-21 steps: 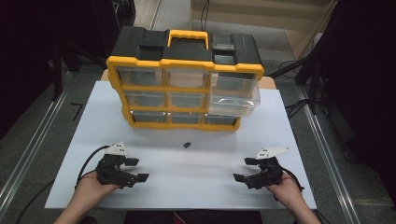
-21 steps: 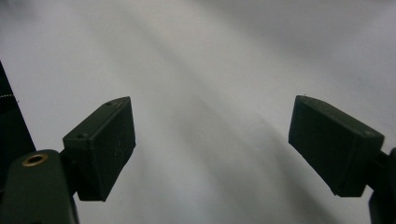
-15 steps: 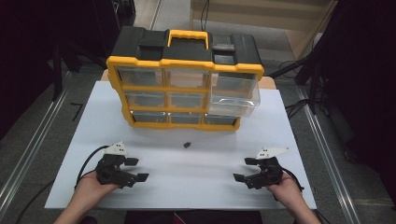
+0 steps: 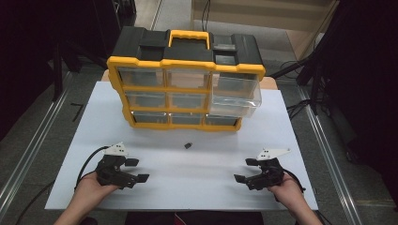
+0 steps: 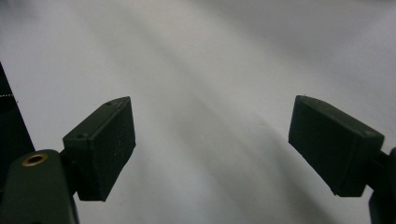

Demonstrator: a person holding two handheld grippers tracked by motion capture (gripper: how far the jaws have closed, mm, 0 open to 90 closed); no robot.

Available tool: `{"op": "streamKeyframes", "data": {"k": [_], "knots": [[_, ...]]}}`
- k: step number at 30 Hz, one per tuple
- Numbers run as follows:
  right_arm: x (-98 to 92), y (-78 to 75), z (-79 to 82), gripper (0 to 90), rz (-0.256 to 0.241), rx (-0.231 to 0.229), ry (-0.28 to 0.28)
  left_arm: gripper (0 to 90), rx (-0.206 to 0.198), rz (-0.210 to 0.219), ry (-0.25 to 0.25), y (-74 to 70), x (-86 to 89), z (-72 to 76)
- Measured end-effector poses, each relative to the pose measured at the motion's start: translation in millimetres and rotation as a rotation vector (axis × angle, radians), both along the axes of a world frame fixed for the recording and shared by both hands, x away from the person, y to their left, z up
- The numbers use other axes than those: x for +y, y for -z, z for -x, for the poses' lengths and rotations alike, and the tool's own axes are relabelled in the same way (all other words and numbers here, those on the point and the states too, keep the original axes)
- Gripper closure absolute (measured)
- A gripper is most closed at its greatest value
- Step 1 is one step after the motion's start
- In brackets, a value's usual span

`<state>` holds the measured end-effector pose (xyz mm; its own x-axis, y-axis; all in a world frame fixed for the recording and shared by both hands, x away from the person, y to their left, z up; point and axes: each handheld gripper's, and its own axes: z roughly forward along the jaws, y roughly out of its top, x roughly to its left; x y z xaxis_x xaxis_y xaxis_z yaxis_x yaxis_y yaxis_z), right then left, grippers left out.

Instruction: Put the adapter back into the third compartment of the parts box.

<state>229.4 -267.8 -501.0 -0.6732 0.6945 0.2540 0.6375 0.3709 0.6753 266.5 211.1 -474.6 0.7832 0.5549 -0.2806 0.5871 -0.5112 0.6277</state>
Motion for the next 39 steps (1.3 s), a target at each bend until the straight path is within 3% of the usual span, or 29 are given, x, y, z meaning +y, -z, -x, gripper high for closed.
{"op": "streamKeyframes", "data": {"k": [32, 39], "knots": [[0.7, 0.1, 0.8, 13.0, -0.005, 0.004, -0.009, 23.3, -0.006, -0.009, -0.003, 0.0, 0.4, 0.4], [0.8, 0.4, 0.3, 13.0, -0.005, 0.004, -0.011, 23.3, -0.017, -0.013, 0.019, -5.1, -2.9, -2.6]]}}
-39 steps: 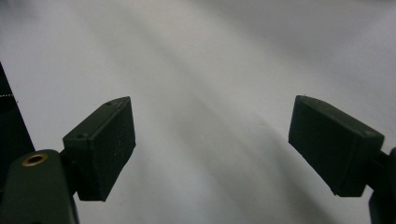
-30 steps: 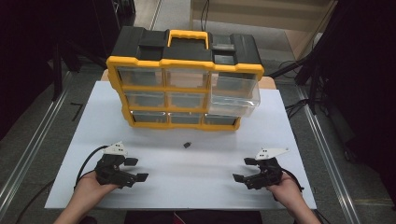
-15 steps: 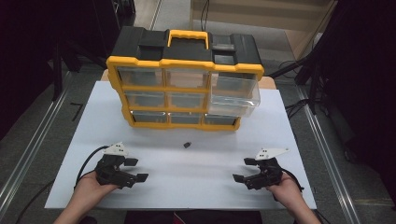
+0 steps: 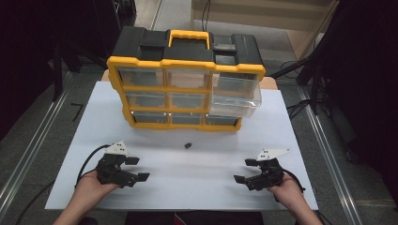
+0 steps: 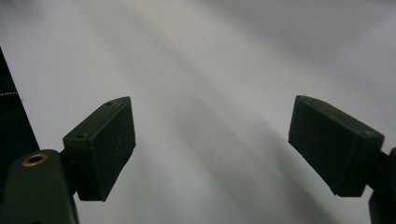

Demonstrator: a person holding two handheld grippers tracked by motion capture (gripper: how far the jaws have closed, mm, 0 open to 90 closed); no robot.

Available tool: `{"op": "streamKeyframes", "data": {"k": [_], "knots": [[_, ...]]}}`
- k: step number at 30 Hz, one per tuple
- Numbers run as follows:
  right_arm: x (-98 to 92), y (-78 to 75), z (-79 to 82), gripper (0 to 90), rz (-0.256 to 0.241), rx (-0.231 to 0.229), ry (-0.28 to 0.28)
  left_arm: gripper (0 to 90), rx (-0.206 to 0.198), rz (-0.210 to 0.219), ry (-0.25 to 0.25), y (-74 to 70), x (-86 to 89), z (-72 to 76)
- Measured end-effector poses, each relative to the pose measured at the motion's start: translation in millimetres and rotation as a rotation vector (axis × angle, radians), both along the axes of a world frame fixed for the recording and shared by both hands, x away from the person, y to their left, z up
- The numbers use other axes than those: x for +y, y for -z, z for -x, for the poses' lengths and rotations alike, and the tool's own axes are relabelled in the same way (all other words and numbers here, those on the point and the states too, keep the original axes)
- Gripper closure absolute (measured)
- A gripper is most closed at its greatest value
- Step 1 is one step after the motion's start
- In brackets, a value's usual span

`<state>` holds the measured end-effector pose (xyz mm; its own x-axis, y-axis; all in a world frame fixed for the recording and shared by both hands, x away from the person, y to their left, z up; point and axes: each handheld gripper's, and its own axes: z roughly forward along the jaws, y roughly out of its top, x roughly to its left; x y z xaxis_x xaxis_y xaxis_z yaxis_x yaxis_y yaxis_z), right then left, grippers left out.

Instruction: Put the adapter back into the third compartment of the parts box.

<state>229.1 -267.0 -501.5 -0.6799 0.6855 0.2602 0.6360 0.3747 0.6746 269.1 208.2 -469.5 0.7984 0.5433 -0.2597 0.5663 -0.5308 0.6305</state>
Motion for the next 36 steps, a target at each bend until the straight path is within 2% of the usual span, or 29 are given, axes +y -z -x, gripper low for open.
{"op": "streamKeyframes", "data": {"k": [7, 10, 20, 27, 32, 36], "knots": [[0.0, -0.4, 0.1, 13.0, 0.001, -0.002, -0.002, 23.3, -0.028, -0.015, 0.029, -9.2, -16.6, -6.2], [0.4, -0.5, 0.3, 13.1, -0.001, -0.002, -0.002, 23.3, -0.040, -0.009, 0.035, -13.8, -24.0, -9.6], [0.1, -1.2, 0.7, 13.1, 0.000, -0.005, -0.008, 23.3, -0.028, 0.011, 0.041, -19.1, -40.9, -22.0], [0.0, -1.0, 0.5, 13.1, -0.002, -0.004, -0.008, 22.7, -0.038, 0.031, 0.048, -22.4, -50.2, -28.0], [-0.2, -0.9, 0.4, 13.0, 0.000, -0.004, -0.007, 22.7, -0.058, 0.014, 0.058, -25.0, -58.9, -31.3], [-0.3, -1.0, 0.5, 13.1, -0.002, -0.004, -0.007, 22.8, -0.061, 0.018, 0.062, -25.9, -64.1, -34.1]]}}
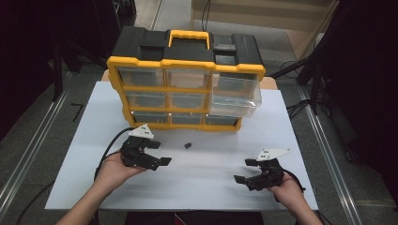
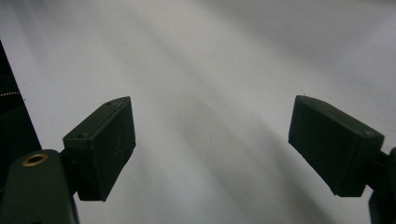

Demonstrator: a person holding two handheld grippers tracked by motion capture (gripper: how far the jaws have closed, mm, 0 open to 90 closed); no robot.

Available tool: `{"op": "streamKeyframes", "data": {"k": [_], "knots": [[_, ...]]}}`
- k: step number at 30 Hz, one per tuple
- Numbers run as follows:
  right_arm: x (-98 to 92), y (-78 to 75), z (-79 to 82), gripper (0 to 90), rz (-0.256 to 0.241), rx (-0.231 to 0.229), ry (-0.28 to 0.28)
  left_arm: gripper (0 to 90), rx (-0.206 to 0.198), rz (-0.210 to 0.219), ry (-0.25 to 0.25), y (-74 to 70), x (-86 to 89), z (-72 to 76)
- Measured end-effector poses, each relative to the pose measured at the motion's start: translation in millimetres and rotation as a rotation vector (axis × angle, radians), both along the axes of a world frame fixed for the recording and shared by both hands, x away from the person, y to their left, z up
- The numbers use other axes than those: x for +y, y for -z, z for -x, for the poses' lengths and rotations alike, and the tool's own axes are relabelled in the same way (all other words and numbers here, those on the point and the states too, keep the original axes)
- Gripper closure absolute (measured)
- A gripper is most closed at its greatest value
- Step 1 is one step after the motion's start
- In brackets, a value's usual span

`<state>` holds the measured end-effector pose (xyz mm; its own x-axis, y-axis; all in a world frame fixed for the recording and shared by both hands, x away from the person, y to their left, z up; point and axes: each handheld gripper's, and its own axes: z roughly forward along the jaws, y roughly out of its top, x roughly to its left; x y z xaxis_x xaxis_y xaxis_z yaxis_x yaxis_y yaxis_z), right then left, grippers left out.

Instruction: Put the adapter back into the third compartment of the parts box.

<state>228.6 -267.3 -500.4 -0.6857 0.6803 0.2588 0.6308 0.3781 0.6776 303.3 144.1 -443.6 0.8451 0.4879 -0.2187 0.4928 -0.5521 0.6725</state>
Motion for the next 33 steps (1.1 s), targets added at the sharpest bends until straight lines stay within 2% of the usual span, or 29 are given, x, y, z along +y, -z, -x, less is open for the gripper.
{"op": "streamKeyframes", "data": {"k": [12, 22, 27, 33], "knots": [[0.0, 0.1, -0.1, 13.1, 0.000, 0.000, 0.000, 23.0, -0.014, 0.000, 0.000, -4.3, -12.6, -8.0], [-0.3, 0.1, -0.2, 13.1, -0.002, -0.001, -0.001, 23.2, -0.011, 0.003, 0.009, -5.5, -24.7, -14.1], [-0.4, 0.0, -0.1, 13.1, -0.003, -0.001, -0.001, 23.2, -0.016, -0.010, 0.018, -5.4, -31.2, -16.5], [-0.3, -0.1, -0.1, 13.1, -0.004, -0.001, -0.001, 23.2, -0.014, -0.001, 0.020, -6.3, -38.9, -19.5]]}}
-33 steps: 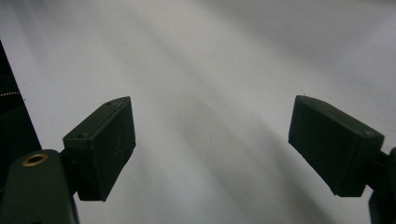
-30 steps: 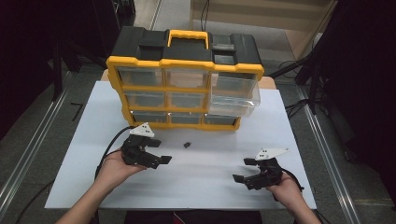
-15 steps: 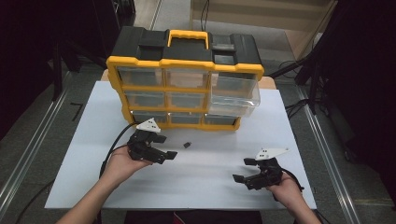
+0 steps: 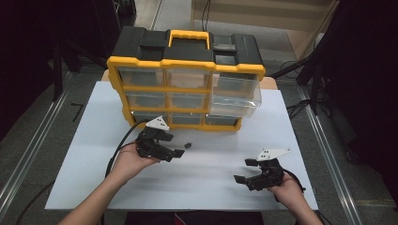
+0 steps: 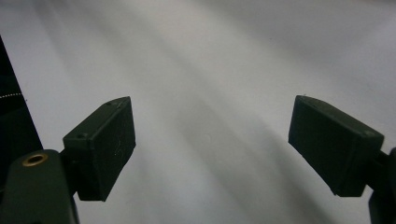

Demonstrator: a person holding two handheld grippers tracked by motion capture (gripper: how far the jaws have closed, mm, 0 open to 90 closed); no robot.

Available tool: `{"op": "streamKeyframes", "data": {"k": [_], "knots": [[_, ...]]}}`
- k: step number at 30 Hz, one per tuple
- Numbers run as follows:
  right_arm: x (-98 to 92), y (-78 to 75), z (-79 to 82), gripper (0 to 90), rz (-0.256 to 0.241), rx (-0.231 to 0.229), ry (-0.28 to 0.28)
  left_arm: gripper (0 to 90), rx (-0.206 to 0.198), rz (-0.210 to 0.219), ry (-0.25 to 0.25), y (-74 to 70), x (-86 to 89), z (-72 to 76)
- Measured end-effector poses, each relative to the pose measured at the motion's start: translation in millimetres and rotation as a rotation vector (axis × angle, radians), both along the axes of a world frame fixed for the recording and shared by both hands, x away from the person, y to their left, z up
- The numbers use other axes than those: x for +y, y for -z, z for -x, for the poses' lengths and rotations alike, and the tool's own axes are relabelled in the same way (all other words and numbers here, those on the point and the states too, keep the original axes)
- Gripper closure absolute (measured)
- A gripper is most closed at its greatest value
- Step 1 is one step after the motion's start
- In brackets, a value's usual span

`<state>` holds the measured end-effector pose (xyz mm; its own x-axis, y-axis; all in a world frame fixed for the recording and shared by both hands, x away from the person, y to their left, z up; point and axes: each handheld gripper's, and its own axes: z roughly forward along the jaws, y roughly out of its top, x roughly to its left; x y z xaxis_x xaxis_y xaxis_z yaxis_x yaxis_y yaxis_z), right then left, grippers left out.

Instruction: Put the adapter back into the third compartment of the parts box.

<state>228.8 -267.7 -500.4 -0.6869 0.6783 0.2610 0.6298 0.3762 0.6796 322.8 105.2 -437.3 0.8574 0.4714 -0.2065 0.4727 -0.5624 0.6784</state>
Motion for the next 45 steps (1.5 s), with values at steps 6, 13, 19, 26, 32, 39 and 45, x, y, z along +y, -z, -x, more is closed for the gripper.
{"op": "streamKeyframes", "data": {"k": [6, 13, 19, 26, 32, 39, 45], "knots": [[-0.1, -0.1, 0.1, 13.1, -0.001, -0.001, -0.001, 23.3, -0.011, -0.005, 0.005, 0.3, -7.0, -4.1], [0.0, -0.3, 0.3, 13.1, 0.000, -0.001, -0.001, 23.3, -0.016, 0.002, 0.013, 0.0, -18.3, -8.3], [-0.2, -0.5, 0.4, 13.1, -0.001, -0.002, -0.001, 23.3, -0.023, -0.007, 0.016, 1.7, -28.1, -14.3], [-0.1, -0.7, 0.6, 13.1, 0.000, -0.003, -0.003, 23.9, -0.028, -0.013, 0.017, 3.8, -39.1, -20.0], [-0.1, -0.7, 0.6, 13.1, 0.001, 0.000, -0.003, 24.8, -0.026, -0.028, 0.019, 10.3, -46.0, -25.9], [0.0, -0.5, 0.5, 13.1, 0.000, 0.002, -0.003, 25.1, -0.035, -0.044, 0.012, 17.6, -48.4, -28.7], [0.3, -0.5, 0.8, 13.1, 0.003, 0.003, -0.005, 25.1, -0.035, -0.052, 0.019, 26.7, -50.6, -28.1]]}}
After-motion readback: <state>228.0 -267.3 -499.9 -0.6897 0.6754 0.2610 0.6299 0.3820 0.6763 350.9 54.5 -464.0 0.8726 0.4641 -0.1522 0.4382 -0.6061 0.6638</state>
